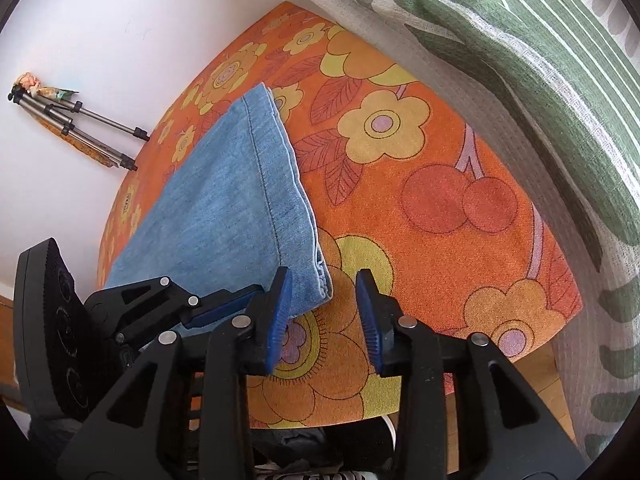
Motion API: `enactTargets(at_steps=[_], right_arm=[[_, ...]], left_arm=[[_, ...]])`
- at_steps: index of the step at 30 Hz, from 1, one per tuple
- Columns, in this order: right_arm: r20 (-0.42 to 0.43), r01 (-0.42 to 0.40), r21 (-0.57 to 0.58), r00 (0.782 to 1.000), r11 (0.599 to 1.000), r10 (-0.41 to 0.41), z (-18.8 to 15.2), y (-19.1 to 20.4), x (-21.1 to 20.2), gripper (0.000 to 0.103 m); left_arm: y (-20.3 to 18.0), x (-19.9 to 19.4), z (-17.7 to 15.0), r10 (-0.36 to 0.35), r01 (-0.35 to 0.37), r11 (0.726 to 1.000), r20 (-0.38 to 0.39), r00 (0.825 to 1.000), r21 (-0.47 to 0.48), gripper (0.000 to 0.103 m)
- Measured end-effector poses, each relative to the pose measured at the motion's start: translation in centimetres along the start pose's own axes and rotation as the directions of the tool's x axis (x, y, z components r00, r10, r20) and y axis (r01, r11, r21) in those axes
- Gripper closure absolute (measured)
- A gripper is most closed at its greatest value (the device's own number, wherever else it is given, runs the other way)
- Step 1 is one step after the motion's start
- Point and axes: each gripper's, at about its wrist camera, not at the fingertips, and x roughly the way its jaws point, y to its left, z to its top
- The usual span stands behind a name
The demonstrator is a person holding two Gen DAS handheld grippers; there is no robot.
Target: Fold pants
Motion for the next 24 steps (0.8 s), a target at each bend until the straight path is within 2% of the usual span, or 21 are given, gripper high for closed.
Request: enactTargets(at_steps=[4,11,12,13,15,16,18,19,20,22,24], right_arm=[[-0.019,-0.063,0.043,0.998,0.997,0.064,-0.1,-0.5,0.4,0.064],[-0.043,-0.171,0.132,0.983,0.976,0.178,0.5,-0.5,2.2,0.064],[-0.050,-0.180,0.143,0.981,0.973,0.188,0.5,-0.4,2.5,0.069],[-0.054,-0.179,0.141,0.981,0.974,0.188,0.5,-0.2,2.7,0.082],[-0.052,-0.156,0.118,0.985,0.981,0.163,0.6,0.5,2.8,0.086],[-0.048,-0.155,0.111,0.986,0.982,0.161,0.7,0.7,2.7,0.087],[-0.044,-0.167,0.111,0.984,0.980,0.173,1.0,1.1,2.4,0.088],[-0.042,-0.178,0.111,0.982,0.978,0.183,1.2,1.2,2.2,0.088],[-0.040,-0.185,0.111,0.981,0.977,0.190,1.4,1.4,2.0,0.088],[-0.039,-0.204,0.111,0.977,0.973,0.209,1.7,1.7,1.5,0.089],[-0.042,-0.226,0.113,0.972,0.968,0.232,2.0,1.9,1.1,0.089]], left_arm=[[2.2,-0.2,-0.3,-0.087,0.090,0.988,0.034,0.996,-0.129,0.092],[2.1,-0.5,-0.6,-0.095,0.103,0.984,0.061,0.994,-0.147,0.092],[2.1,-0.6,-0.7,-0.090,0.099,0.984,0.065,0.994,-0.150,0.092],[2.1,-0.6,-0.7,-0.082,0.091,0.985,0.065,0.994,-0.150,0.092],[1.6,-0.9,-0.8,-0.067,0.077,0.988,0.078,0.995,-0.133,0.092],[1.1,-1.1,-0.8,-0.047,0.057,0.992,0.087,0.995,-0.116,0.087],[0.2,-1.5,-0.8,-0.003,0.012,0.996,0.103,0.995,-0.090,0.064],[-0.3,-1.5,-0.7,0.037,-0.029,0.996,0.112,0.993,-0.079,0.041],[-0.7,-1.6,-0.6,0.087,-0.079,0.994,0.129,0.988,-0.069,0.037],[-0.8,-1.3,-0.1,0.139,-0.129,0.989,0.139,0.981,-0.074,0.038],[-0.2,-0.9,0.2,0.126,-0.109,0.987,0.148,0.981,-0.119,0.052]])
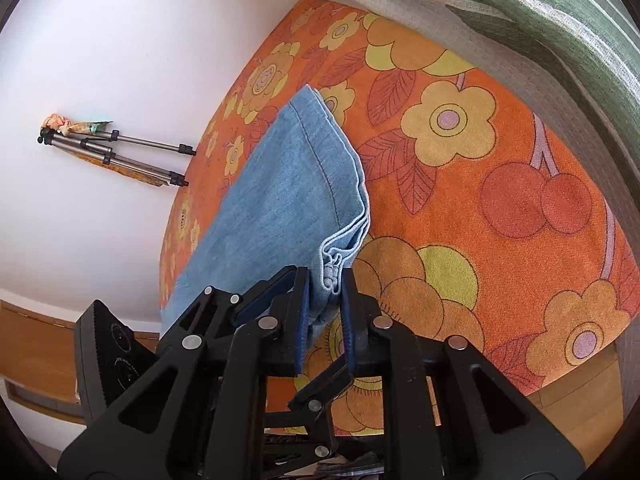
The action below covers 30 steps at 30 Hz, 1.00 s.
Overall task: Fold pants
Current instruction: 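Grasp the hem end with the left gripper while the right gripper grasps beside it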
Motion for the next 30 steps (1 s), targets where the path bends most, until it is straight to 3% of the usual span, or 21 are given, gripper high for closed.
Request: enactTargets(at_steps=[1,2,6,7,8,10,17,24,27,30], right_arm=[[-0.002,-0.014,0.000,1.000,1.000,0.014,0.1,0.1,-0.2,0.089],[-0.006,-0.020,-0.003,1.000,1.000,0.020,0.3,0.2,-0.3,0.089],[-0.009,-0.005,-0.043,1.000,0.999,0.004,1.0,0.4,-0.7,0.084],[0.005,0.003,-0.045,1.000,0.999,-0.003,1.3,0.3,-0.9,0.072],[0.021,0.018,-0.046,1.000,0.999,-0.017,1.8,0.1,-1.0,0.051],[0.052,0.020,-0.045,0.999,0.999,-0.017,3.1,-0.2,-1.0,0.043],[0.001,-0.041,-0.005,0.999,0.999,0.041,7.7,-0.1,2.9,0.043],[-0.027,-0.070,0.019,0.997,0.997,0.070,11.5,0.2,7.9,0.043],[-0.031,-0.074,0.008,0.997,0.997,0.074,12.9,0.6,9.7,0.055],[-0.037,-0.059,-0.005,0.998,0.998,0.059,13.8,1.3,11.3,0.078]], left_arm=[[0.4,0.4,0.2,-0.003,0.003,1.000,-0.006,1.000,-0.022,0.072],[0.8,0.7,0.3,0.011,-0.011,0.999,-0.009,1.000,-0.040,0.086],[2.6,0.3,0.2,-0.036,0.039,0.993,0.024,0.999,-0.109,0.097],[2.9,0.0,0.2,-0.039,0.043,0.992,0.038,0.999,-0.118,0.097],[3.1,-0.2,0.2,-0.040,0.046,0.990,0.049,0.998,-0.130,0.098],[3.5,-1.0,0.1,-0.047,0.057,0.987,0.074,0.996,-0.152,0.098],[4.0,-3.4,0.1,-0.050,0.073,0.983,0.133,0.990,-0.167,0.098],[4.7,-4.3,-0.3,-0.071,0.094,0.980,0.136,0.988,-0.175,0.098],[5.0,-4.5,-0.1,-0.082,0.106,0.977,0.133,0.988,-0.183,0.098],[5.2,-4.9,0.1,-0.080,0.103,0.978,0.131,0.988,-0.180,0.098]])
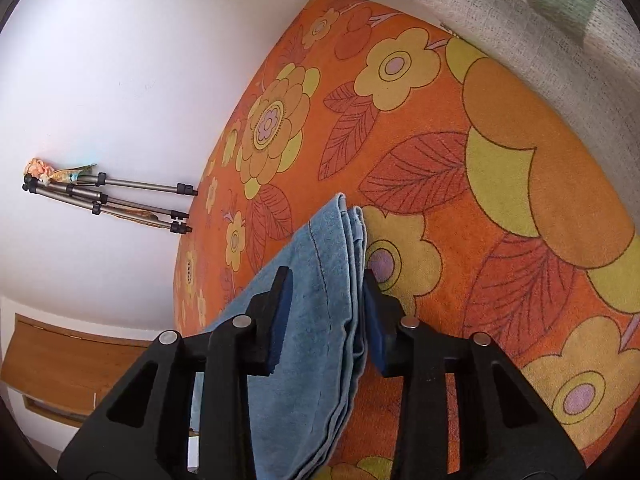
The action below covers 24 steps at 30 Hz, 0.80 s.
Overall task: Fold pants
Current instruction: 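Grasp the hem end with the left gripper while the right gripper grasps beside it, then lift the hem end with both grippers and carry it over toward the waistband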
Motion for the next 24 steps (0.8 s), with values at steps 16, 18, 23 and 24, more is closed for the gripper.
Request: enactTargets(at_steps=[16,18,23,24], right_arm=[[0.137,0.074,-0.173,0.989,0.982,-0.050,-0.5,10.9,-2.9,0.096],[0.151,0.073,-0.191,0.987,0.979,-0.044,-0.9,13.0,-3.8,0.096],[0.174,0.080,-0.266,0.984,0.961,-0.033,-2.4,19.1,-5.6,0.096],[0.175,0.081,-0.284,0.984,0.955,-0.031,-2.8,20.4,-5.7,0.096]], left_arm=[[1.2,-6.7,-0.2,0.034,-0.025,0.997,0.109,0.993,-0.078,0.098],[1.3,-8.2,-0.2,0.043,-0.031,0.995,0.140,0.989,-0.090,0.098],[2.9,-12.6,-1.0,0.077,-0.049,0.989,0.208,0.975,-0.138,0.099],[3.3,-13.6,-1.3,0.088,-0.055,0.987,0.221,0.971,-0.151,0.099]])
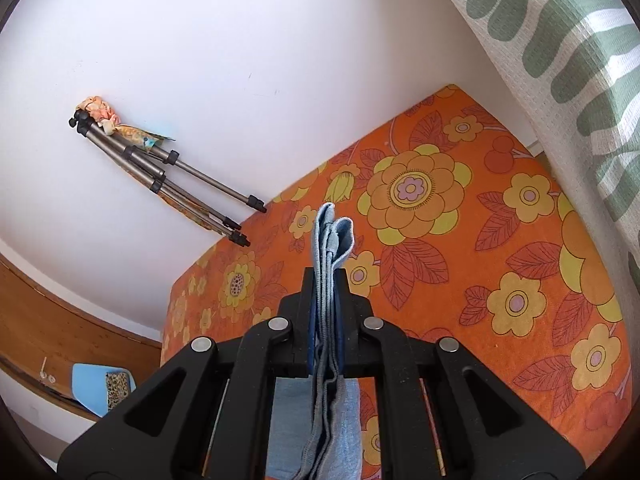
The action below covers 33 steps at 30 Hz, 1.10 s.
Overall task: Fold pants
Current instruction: 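Lift the hem end with both grippers and carry it over toward the waistband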
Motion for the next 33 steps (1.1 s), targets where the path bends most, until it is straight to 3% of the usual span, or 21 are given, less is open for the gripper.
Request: enactTargets(at_steps=[10,19,27,33], right_arm=[[-0.020,-0.023,-0.210,1.000,0.977,0.019,-2.6,16.0,2.3,0.096],[-0.114,-0.111,-0.349,0.991,0.931,0.076,-8.8,30.8,9.6,0.096],[-0.241,-0.203,-0.474,0.966,0.857,0.096,-18.1,44.4,18.4,0.096],[-0.328,-0.241,-0.546,0.943,0.802,0.061,-26.7,52.1,25.5,0.096]], left_arm=[[6.3,-10.4,-1.7,0.115,-0.100,0.987,0.119,0.986,-0.128,0.099],[13.6,-20.4,-6.1,0.278,-0.229,0.938,0.168,0.946,-0.259,0.099],[21.0,-29.3,-12.8,0.444,-0.346,0.838,0.158,0.882,-0.422,0.099],[26.2,-34.5,-18.9,0.538,-0.397,0.732,0.113,0.835,-0.553,0.099]])
